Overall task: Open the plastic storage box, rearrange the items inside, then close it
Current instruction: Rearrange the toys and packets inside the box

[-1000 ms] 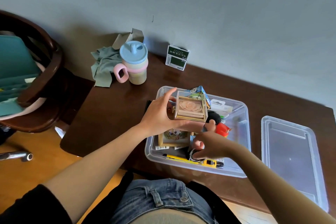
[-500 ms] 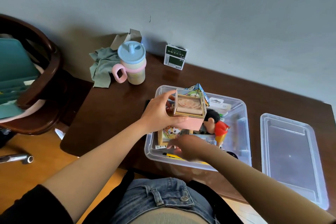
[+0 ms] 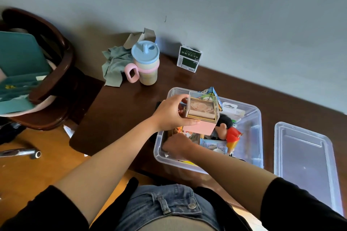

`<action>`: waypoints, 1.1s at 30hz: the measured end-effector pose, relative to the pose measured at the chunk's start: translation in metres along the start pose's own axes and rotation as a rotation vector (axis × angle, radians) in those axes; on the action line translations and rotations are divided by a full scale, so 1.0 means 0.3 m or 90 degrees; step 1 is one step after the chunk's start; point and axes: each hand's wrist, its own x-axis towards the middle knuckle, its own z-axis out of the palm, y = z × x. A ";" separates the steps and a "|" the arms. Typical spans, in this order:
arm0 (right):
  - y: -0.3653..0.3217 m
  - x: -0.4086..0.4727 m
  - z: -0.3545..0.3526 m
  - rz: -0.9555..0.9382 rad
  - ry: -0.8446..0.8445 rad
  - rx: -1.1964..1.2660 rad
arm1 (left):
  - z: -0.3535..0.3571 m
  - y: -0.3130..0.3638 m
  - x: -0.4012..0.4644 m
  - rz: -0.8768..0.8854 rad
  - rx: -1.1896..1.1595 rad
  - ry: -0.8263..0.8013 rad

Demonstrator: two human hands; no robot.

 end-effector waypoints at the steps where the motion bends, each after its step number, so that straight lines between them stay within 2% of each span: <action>1: 0.011 -0.012 -0.007 -0.008 0.004 0.058 | -0.002 0.000 0.002 -0.005 0.001 -0.001; 6: 0.068 -0.149 -0.025 0.018 0.080 0.366 | -0.014 -0.013 0.014 -0.025 0.012 -0.032; 9: 0.103 -0.274 0.030 0.067 0.098 0.429 | -0.024 -0.019 0.019 -0.027 0.021 -0.080; 13: 0.163 -0.431 0.118 0.218 0.187 0.495 | -0.031 0.001 0.006 0.037 -0.021 -0.148; 15: 0.195 -0.496 0.136 0.292 0.238 0.556 | -0.023 0.034 0.001 0.106 -0.003 -0.132; 17: 0.227 -0.540 0.141 0.358 0.291 0.575 | -0.002 0.068 0.003 0.203 0.041 -0.093; 20: 0.269 -0.575 0.141 0.469 0.359 0.556 | 0.033 0.113 0.016 0.274 0.106 -0.076; 25: 0.303 -0.574 0.140 0.562 0.396 0.569 | 0.087 0.155 0.032 0.302 0.203 -0.138; 30: 0.324 -0.576 0.136 0.604 0.428 0.625 | 0.155 0.208 0.068 0.310 0.226 -0.172; 33: 0.335 -0.587 0.134 0.621 0.440 0.634 | 0.233 0.274 0.136 0.275 0.315 -0.235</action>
